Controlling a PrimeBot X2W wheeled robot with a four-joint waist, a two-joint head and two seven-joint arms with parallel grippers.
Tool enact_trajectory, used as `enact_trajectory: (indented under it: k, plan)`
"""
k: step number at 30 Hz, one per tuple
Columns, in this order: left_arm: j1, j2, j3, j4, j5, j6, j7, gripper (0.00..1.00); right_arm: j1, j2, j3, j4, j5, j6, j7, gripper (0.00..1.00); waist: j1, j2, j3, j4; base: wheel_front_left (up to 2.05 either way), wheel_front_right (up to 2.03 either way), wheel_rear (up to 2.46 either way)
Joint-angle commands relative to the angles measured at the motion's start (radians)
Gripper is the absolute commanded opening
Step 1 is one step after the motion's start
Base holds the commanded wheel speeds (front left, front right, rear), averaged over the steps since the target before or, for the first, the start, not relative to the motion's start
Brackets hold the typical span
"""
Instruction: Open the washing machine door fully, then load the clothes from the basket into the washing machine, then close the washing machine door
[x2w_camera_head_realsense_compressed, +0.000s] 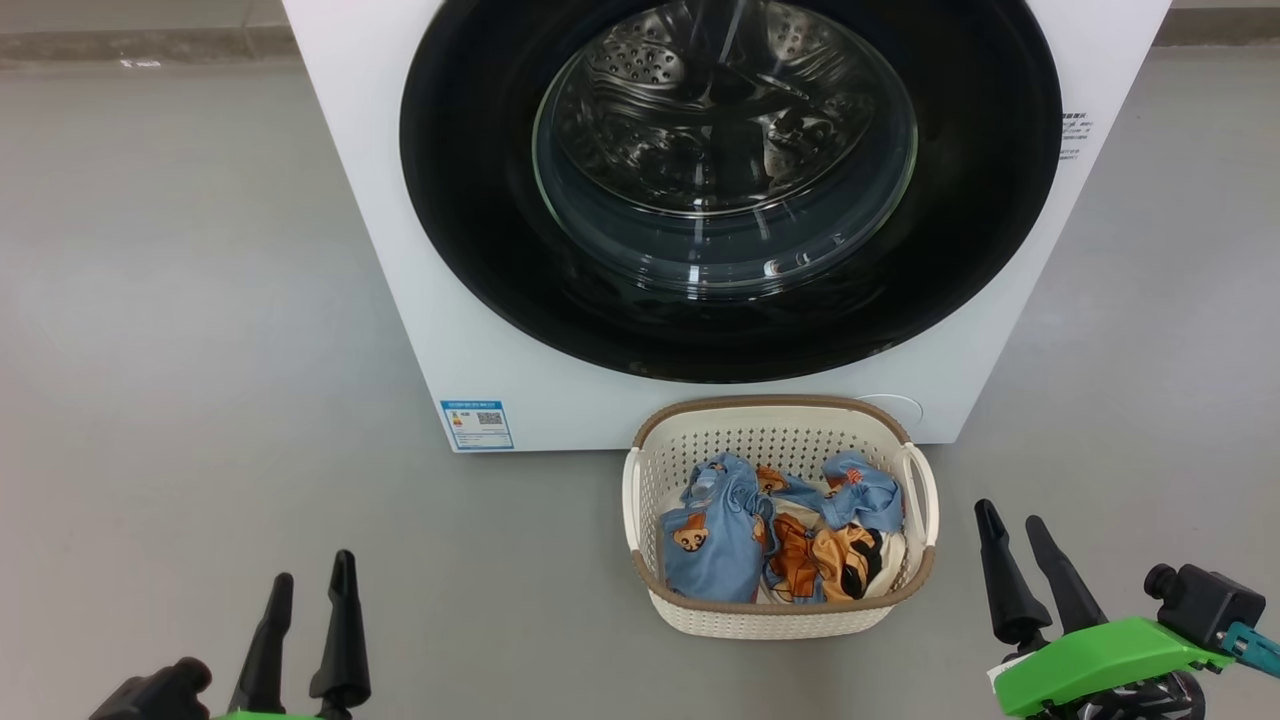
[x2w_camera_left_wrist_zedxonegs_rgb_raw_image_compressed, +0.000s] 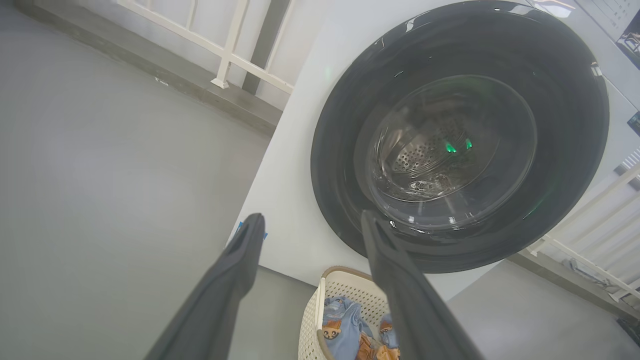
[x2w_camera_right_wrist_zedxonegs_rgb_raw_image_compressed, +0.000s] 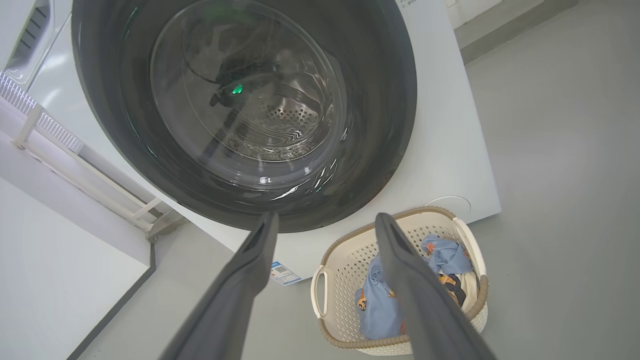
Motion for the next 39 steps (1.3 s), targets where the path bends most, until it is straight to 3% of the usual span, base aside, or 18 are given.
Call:
enact_trajectory:
  k: [1,39]
  plan:
    - [-0.010,0.012,0.018,-0.032,0.035,-0.005,-0.014,1.00,-0.037,-0.018,0.020,-0.030,-0.035,0.005,-0.016,1.00,-0.0001,0.0000,0.000,0.000,0.00,0.00,0.00]
    - [-0.003,0.011,0.025,-0.024,0.443,-0.007,-0.114,1.00,-0.009,-0.023,0.033,-0.045,-0.415,0.006,-0.117,1.00,-0.0001,0.0000,0.006,0.004,0.00,0.00,0.00]
